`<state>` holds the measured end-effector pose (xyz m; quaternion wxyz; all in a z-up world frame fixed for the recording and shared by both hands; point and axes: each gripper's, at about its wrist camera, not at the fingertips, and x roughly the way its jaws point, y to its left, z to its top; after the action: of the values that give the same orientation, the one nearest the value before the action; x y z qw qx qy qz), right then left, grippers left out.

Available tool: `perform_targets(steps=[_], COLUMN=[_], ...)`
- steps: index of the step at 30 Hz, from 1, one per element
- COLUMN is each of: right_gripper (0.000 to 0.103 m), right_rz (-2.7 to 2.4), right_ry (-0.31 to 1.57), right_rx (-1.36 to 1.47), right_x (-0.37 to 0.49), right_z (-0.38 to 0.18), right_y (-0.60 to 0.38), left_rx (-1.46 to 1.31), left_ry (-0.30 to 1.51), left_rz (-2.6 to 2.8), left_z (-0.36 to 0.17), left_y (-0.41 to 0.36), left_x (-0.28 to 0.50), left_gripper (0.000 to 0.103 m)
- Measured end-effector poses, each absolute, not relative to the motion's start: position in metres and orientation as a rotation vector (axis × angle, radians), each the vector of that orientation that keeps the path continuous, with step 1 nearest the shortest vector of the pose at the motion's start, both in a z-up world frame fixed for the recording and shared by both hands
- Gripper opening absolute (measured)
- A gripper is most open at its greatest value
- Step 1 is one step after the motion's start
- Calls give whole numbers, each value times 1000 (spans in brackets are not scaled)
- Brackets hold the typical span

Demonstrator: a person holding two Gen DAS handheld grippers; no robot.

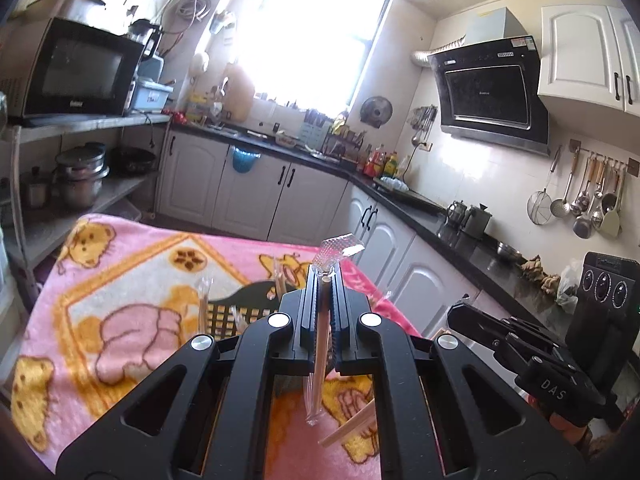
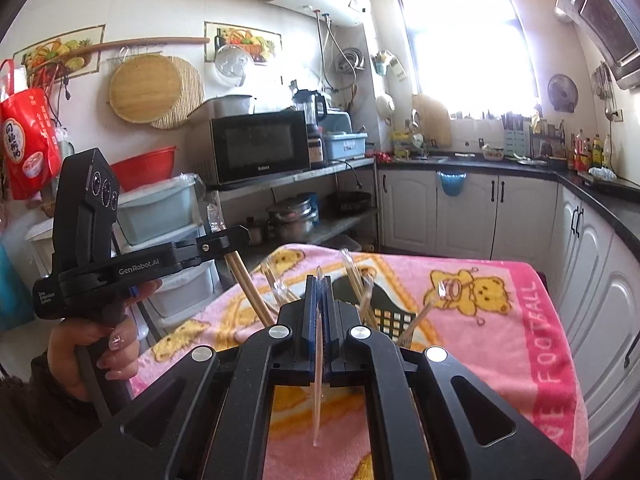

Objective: Organize utensils
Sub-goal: 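Lift chopsticks with the left tool over the caddy while the right tool carries its own, then lower held chopsticks into the caddy with the left tool while the right tool lowers its own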

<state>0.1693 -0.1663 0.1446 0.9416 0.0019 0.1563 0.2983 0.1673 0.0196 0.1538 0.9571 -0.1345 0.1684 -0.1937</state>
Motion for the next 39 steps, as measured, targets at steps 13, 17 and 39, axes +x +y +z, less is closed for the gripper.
perform_targets(steps=[13,17,39], right_gripper=[3,2,2], right_rz=[583,572,465], right_ry=[217,187,137], right_rx=[16,25,66], right_x=[183,191,257], right_z=[180,191,209], right_y=[-170,-173,-185], left_rx=[-253,-252,-226], left_ry=[256,239,247], left_rz=[-381,-371,-265], left_z=[190,197,197], left_y=[23,24,18], left_x=[174,179,234], left_gripper=[3,3,3])
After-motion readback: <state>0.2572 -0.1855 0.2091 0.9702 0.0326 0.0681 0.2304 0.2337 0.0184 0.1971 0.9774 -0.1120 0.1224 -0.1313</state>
